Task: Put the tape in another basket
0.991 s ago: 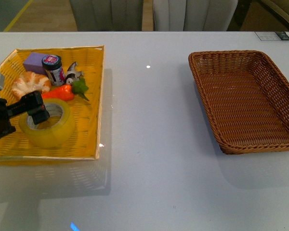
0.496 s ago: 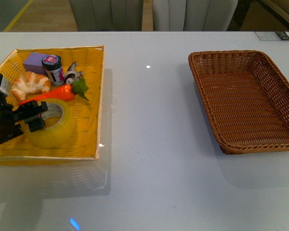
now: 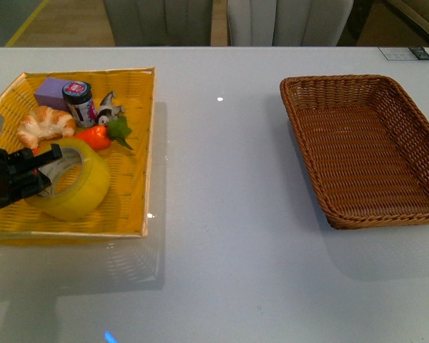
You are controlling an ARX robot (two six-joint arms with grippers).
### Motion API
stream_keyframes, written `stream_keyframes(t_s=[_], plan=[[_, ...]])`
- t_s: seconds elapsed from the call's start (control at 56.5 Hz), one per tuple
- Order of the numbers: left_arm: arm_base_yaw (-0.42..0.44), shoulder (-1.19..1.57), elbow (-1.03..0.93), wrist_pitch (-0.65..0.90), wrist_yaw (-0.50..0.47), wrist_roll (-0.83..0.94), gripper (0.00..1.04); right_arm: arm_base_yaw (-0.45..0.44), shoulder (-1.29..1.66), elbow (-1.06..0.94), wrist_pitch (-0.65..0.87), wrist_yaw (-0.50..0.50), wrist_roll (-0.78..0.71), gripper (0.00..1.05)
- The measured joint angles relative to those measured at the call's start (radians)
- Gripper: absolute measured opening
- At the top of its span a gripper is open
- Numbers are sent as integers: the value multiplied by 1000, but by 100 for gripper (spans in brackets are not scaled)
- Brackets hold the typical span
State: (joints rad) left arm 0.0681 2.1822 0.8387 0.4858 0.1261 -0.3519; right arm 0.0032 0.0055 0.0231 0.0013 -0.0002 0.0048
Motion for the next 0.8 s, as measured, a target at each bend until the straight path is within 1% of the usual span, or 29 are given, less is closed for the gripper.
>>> stream_keyframes(t_s=[0.177,0.265,0.354,0.442,0.673,0.796], plan=[[-19,-183,-48,-1,8,-20,16,0,0,0,0,0,0,96],[-53,-266,-47,-27,7,-34,16,0,0,0,0,0,0,96],[-105,-327,-33,-68,5,-48,16,0,0,0,0,0,0,96],[-177,-364,0,-108,2,-64,16,0,0,0,0,0,0,96],[-409,-408,134,-188,1,-121,16,0,0,0,0,0,0,96],[-510,-408,180,-213,6,-148,16,0,0,0,0,0,0,96]])
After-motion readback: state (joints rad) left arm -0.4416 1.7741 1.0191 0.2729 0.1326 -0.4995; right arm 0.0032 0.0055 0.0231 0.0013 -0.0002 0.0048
